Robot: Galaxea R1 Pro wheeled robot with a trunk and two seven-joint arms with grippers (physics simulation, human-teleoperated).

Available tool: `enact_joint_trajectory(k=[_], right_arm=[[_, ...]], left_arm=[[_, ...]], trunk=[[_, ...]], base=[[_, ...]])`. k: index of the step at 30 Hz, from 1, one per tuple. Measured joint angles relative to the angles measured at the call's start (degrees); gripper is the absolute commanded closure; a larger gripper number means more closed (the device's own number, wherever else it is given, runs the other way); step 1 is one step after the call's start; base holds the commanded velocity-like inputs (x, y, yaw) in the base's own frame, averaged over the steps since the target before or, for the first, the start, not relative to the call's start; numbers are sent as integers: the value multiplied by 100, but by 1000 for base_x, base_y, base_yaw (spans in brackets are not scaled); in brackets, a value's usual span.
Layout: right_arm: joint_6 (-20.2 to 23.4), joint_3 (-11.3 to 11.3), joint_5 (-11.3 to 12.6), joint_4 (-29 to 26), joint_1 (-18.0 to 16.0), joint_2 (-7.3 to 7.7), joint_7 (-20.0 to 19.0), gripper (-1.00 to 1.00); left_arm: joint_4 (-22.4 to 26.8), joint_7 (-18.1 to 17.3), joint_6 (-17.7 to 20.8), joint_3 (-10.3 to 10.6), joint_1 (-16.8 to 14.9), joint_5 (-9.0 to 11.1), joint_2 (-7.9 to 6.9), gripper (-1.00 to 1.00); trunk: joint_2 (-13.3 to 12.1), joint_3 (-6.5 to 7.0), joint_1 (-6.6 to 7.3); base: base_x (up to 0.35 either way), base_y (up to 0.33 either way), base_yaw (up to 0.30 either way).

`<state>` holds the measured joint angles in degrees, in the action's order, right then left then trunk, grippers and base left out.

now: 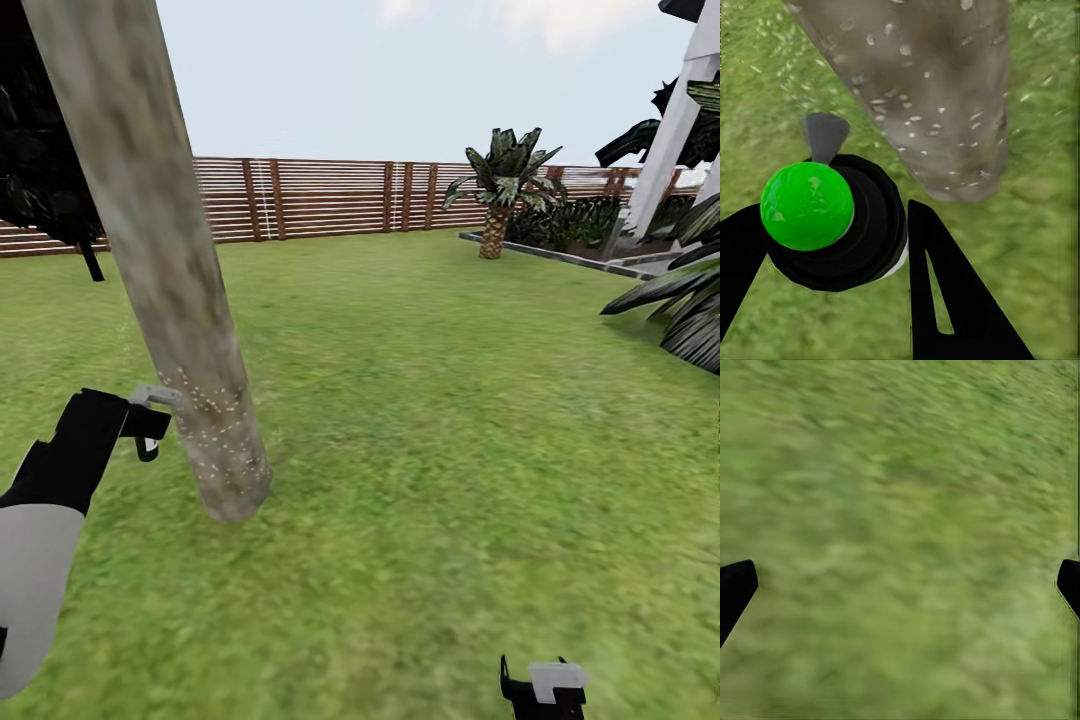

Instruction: In the garden, pick up the pesticide atomizer on the floor and spray pesticide onto both trees until each tree trunk is fully covered.

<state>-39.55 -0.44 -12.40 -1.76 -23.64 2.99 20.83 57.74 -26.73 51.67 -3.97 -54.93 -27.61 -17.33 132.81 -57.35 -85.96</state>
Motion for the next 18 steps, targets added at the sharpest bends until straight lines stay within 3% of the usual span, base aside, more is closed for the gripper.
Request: enact_joint_trajectory(k=[4,9,14,15,18], right_arm=[[0,0,0,0,0,0,0,-100],[0,0,0,0,-2,0,0,-100],[0,0,0,0,-5,0,0,-100],[0,1,0,0,-1,-3,0,-100],[0,12,-11,-18,-3,-10,-23,-100]], left_arm=[[143,0,0,-27,10,3,-23,100],[241,0,-2,-44,89,5,-70,100],[116,-13,-129,-50,737,137,-52,100],[-109,-17,-474,-49,930,358,-45,100],[-873,-18,-1506,-88,1148,562,-50,100]], trunk=[[0,0,0],[0,0,0],[0,-1,0],[0,-1,-1],[-1,-1,-1]], base=[[-45,-262,0],[-286,-94,0],[-336,-2,0],[-337,0,0],[-337,0,0]])
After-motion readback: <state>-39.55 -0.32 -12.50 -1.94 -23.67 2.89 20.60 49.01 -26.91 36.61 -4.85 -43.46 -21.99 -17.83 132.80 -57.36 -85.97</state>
